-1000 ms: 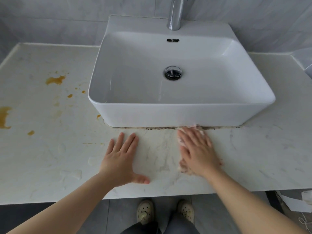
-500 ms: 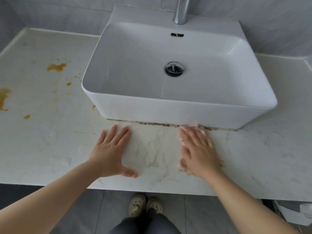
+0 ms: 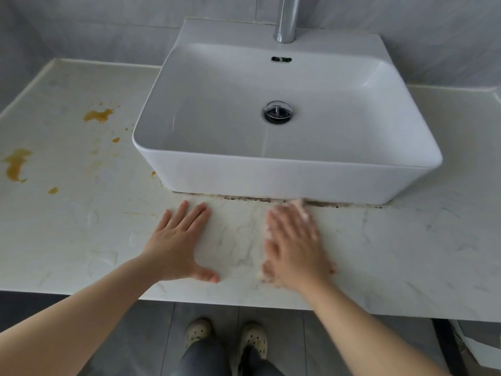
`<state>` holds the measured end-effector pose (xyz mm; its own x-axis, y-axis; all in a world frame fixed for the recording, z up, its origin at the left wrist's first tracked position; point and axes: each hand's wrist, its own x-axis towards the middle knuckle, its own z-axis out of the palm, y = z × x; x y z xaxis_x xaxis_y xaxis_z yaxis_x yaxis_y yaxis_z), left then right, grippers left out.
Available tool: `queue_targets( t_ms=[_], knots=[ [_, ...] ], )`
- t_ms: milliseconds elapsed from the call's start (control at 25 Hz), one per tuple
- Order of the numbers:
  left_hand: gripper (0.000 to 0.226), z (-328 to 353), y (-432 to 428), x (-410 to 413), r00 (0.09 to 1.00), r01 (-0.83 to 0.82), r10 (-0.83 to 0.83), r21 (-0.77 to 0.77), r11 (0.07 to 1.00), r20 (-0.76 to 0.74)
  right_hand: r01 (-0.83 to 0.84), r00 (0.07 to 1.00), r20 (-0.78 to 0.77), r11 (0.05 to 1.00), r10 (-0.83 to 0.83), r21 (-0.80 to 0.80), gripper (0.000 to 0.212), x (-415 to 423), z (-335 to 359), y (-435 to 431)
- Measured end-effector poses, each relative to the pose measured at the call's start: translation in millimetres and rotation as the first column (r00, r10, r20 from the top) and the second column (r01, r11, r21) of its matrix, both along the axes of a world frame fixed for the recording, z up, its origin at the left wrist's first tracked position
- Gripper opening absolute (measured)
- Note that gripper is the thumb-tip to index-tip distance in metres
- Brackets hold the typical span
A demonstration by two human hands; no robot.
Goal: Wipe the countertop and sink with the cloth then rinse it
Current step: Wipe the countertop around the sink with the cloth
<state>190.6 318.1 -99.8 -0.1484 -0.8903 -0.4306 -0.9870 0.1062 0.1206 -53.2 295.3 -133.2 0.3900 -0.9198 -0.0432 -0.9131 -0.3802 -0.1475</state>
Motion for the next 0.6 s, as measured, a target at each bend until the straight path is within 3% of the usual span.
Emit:
queue_targets(
  t_ms=[120,160,200,320,400,480,600],
  knots=[
    [0.141,-1,0,-1,1.000,-0.011,0.011,-0.012,1.000,-0.003,0.473,0.880,-0.020,0.881,-0.474,-0.032,0.079,-37,5,-3],
    [0.143,-2,0,-1,1.000,-0.007,0.007,-0.015,1.000,-0.004,0.526,0.851,-0.006,0.851,-0.526,-0.003,0.078,-21,8,0],
    [0.144,-2,-1,0,1.000,-0.002,0.002,-0.018,1.000,-0.009,0.491,0.871,0.015,0.871,-0.491,0.017,0.075,5,5,8],
    [0.136,3,-1,11,0.998,0.062,-0.063,-0.023,0.998,-0.020,0.126,0.987,0.093,0.991,-0.129,0.040,0.062,78,0,32],
    [0.131,5,1,23,0.993,0.117,-0.117,-0.028,0.993,-0.024,-0.055,0.998,0.013,0.998,0.055,-0.014,0.060,71,1,26],
    [0.130,6,4,39,0.990,0.140,-0.139,-0.030,0.990,0.008,0.006,0.997,-0.073,0.996,-0.013,-0.092,0.057,43,-1,12],
    [0.129,8,7,64,0.993,0.107,-0.106,-0.021,0.994,0.054,0.451,0.892,-0.055,0.892,-0.450,0.024,0.060,41,3,1]
  ],
)
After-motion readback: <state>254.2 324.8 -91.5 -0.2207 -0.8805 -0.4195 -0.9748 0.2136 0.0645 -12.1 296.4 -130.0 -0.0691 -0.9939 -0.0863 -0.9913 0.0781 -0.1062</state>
